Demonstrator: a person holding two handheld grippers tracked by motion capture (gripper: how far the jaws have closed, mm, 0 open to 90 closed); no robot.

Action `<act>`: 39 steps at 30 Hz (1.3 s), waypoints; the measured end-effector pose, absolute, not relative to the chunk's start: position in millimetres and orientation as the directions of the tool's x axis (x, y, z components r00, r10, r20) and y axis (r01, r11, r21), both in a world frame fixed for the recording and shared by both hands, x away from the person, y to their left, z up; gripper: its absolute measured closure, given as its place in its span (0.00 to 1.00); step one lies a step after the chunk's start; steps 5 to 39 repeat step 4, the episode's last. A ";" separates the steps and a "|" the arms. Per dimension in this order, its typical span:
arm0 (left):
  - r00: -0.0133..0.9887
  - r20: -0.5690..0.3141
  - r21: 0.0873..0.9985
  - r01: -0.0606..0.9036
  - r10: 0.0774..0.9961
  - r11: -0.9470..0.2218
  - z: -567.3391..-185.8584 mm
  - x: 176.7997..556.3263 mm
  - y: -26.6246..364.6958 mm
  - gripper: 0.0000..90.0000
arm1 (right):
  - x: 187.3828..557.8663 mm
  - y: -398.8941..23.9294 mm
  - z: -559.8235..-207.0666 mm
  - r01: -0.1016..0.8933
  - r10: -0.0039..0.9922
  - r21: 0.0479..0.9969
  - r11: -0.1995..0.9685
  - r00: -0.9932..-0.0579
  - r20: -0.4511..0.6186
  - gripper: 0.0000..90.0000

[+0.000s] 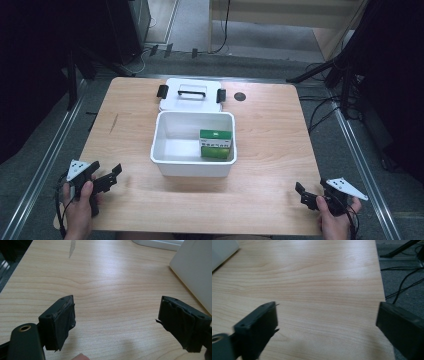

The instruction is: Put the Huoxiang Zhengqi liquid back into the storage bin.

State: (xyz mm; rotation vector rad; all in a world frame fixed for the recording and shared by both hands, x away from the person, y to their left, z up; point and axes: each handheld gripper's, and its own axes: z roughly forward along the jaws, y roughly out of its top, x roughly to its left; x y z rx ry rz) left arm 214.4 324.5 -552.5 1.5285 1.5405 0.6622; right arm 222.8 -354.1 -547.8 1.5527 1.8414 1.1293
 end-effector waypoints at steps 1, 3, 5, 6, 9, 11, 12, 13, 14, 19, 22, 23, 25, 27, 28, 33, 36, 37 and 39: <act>0.102 -0.197 0.842 0.528 0.975 0.115 -552.5 214.3 324.5 0.17 | 223.1 -354.1 -547.9 0.569 0.958 0.822 0.016 -0.244 0.150 0.13; 0.100 -0.196 0.842 0.528 0.975 0.115 -552.5 214.3 324.3 0.17 | 222.6 -355.1 -547.8 0.559 0.957 0.829 0.009 -0.246 0.155 0.16; 0.099 -0.195 0.842 0.528 0.976 0.115 -552.5 214.3 324.2 0.17 | 222.1 -355.6 -547.6 0.555 0.956 0.832 0.005 -0.247 0.159 0.16; 0.099 -0.195 0.842 0.528 0.976 0.115 -552.5 214.3 324.2 0.17 | 222.1 -355.6 -547.6 0.555 0.956 0.832 0.005 -0.247 0.159 0.16; 0.099 -0.195 0.842 0.528 0.976 0.115 -552.5 214.3 324.2 0.17 | 222.1 -355.6 -547.6 0.555 0.956 0.832 0.005 -0.247 0.159 0.16; 0.099 -0.195 0.842 0.528 0.976 0.115 -552.5 214.3 324.2 0.17 | 222.1 -355.6 -547.6 0.555 0.956 0.832 0.005 -0.247 0.159 0.16; 0.099 -0.195 0.842 0.528 0.976 0.115 -552.5 214.3 324.2 0.17 | 222.1 -355.6 -547.6 0.555 0.956 0.832 0.005 -0.247 0.159 0.16; 0.099 -0.195 0.842 0.528 0.976 0.115 -552.5 214.3 324.2 0.17 | 222.1 -355.6 -547.6 0.555 0.956 0.832 0.005 -0.247 0.159 0.16; 0.099 -0.195 0.842 0.528 0.976 0.115 -552.5 214.3 324.2 0.17 | 222.1 -355.6 -547.6 0.555 0.956 0.832 0.005 -0.247 0.159 0.16; 0.099 -0.195 0.842 0.528 0.976 0.115 -552.5 214.3 324.2 0.17 | 222.1 -355.6 -547.6 0.555 0.956 0.832 0.005 -0.247 0.159 0.16; 0.099 -0.195 0.842 0.528 0.976 0.115 -552.5 214.3 324.2 0.17 | 222.1 -355.6 -547.6 0.555 0.956 0.832 0.005 -0.247 0.159 0.16; 0.099 -0.195 0.842 0.528 0.976 0.115 -552.5 214.3 324.2 0.17 | 222.1 -355.6 -547.6 0.555 0.956 0.832 0.005 -0.247 0.159 0.16; 0.099 -0.195 0.842 0.528 0.976 0.115 -552.5 214.3 324.2 0.17 | 222.1 -355.6 -547.6 0.555 0.956 0.832 0.005 -0.247 0.159 0.16; 0.099 -0.195 0.842 0.528 0.976 0.115 -552.5 214.3 324.2 0.17 | 222.1 -355.6 -547.6 0.555 0.956 0.832 0.005 -0.247 0.159 0.16; 0.099 -0.195 0.842 0.528 0.976 0.115 -552.5 214.3 324.2 0.17 | 222.1 -355.6 -547.6 0.555 0.956 0.832 0.005 -0.247 0.159 0.16; 0.099 -0.195 0.842 0.528 0.976 0.115 -552.5 214.3 324.2 0.17 | 222.1 -355.6 -547.6 0.555 0.956 0.832 0.005 -0.247 0.159 0.16; 0.099 -0.195 0.842 0.528 0.976 0.115 -552.5 214.3 324.2 0.17 | 222.1 -355.6 -547.6 0.555 0.956 0.832 0.005 -0.247 0.159 0.16; 0.099 -0.195 0.842 0.528 0.976 0.115 -552.5 214.3 324.2 0.17 | 222.1 -355.6 -547.6 0.555 0.956 0.832 0.005 -0.247 0.159 0.16; 0.099 -0.195 0.842 0.528 0.976 0.115 -552.5 214.3 324.2 0.17 | 222.1 -355.6 -547.6 0.555 0.956 0.832 0.005 -0.247 0.159 0.16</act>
